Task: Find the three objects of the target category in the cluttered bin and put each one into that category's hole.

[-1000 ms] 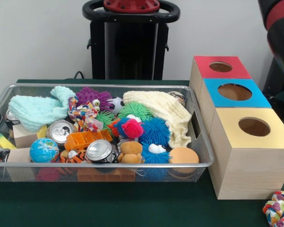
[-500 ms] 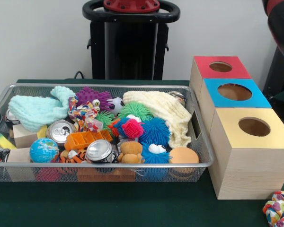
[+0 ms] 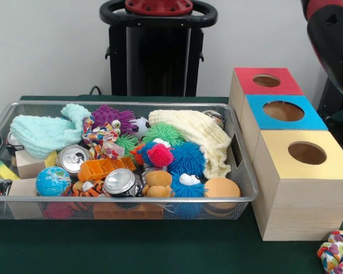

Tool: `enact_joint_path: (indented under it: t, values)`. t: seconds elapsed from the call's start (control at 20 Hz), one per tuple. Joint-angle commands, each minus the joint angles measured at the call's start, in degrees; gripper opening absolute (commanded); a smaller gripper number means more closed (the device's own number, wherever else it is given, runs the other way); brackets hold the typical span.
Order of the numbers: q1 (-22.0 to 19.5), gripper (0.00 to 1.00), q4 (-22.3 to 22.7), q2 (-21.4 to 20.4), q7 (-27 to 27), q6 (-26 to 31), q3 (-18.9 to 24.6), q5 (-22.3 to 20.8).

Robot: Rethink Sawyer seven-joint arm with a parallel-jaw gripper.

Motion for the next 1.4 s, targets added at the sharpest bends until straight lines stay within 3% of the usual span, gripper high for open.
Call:
enact_joint_path:
  t: [0.05,0.45,1.0,1.4]
  values:
    - [-1.6,1.0,8.5,-3.1,6.5,2.3,8.1,-6.2]
    - [-1.9,1.0,9.2,-4.1,6.5,0.9,11.7,-10.5]
    - [-3.6,1.0,5.9,-2.5,7.4,0.5,13.5,-14.9]
    - [-4.2,1.0,6.4,-3.8,7.4,1.1,15.2,-18.2]
